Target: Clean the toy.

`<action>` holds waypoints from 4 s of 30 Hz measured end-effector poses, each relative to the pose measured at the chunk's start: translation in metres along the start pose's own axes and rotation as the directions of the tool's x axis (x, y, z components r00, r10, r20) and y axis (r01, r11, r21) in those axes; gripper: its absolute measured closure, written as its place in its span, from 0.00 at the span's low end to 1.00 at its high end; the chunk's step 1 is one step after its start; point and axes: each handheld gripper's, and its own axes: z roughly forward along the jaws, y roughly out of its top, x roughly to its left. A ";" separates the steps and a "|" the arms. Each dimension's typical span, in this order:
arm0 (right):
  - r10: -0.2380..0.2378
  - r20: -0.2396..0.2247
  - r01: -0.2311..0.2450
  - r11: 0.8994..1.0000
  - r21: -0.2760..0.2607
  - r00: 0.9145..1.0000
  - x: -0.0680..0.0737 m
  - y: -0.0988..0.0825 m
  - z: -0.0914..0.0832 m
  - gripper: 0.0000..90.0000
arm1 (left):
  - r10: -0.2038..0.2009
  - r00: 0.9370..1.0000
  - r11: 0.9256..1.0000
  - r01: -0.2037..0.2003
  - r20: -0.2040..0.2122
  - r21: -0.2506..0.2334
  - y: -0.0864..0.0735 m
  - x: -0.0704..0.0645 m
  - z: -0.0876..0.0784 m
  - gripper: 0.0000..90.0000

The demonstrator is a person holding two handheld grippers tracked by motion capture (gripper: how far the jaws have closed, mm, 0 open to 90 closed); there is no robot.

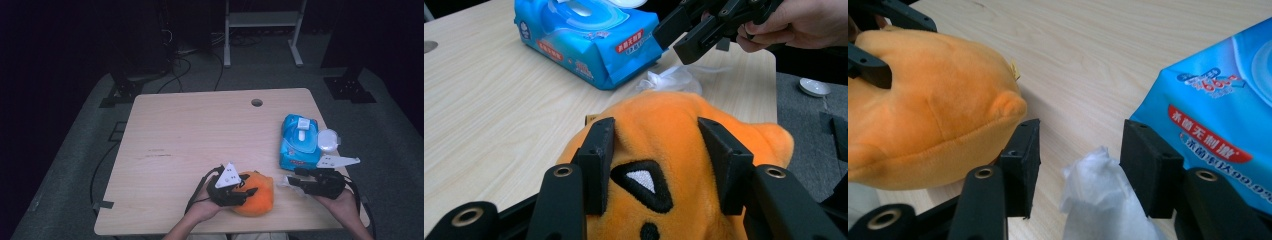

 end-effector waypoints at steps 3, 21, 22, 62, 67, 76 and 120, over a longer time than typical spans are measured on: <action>0.017 -0.007 -0.017 1.000 -0.020 1.000 0.001 0.002 -0.001 0.52 | -0.019 1.000 1.000 0.019 0.008 -0.009 0.001 0.003 -0.002 0.59; 0.026 -0.045 -0.030 0.996 -0.084 0.999 0.016 0.012 0.002 0.49 | -0.080 0.994 0.996 0.077 -0.069 -0.042 0.005 0.035 -0.013 0.64; 0.033 -0.046 -0.037 0.996 -0.084 0.998 0.015 0.012 0.002 0.49 | -0.085 0.993 0.995 0.081 -0.080 -0.050 0.007 0.039 -0.014 0.64; 0.100 -0.127 -0.107 0.993 -0.044 0.987 -0.002 0.006 0.027 0.35 | -0.129 0.968 0.992 0.128 -0.217 -0.019 0.002 0.113 -0.011 0.44; 0.117 -0.137 -0.124 0.991 -0.043 0.984 -0.003 0.006 0.029 0.35 | -0.155 0.966 0.988 0.150 -0.209 -0.040 0.004 0.112 -0.017 0.32; 0.108 -0.135 -0.115 0.992 -0.045 0.985 -0.001 0.010 0.035 0.34 | -0.178 0.965 0.984 0.170 -0.194 -0.060 0.006 0.109 -0.027 0.23; 0.107 -0.101 -0.110 0.994 -0.024 0.989 -0.004 0.007 0.034 0.32 | -0.214 0.954 0.976 0.216 -0.208 -0.015 -0.034 0.086 -0.077 0.18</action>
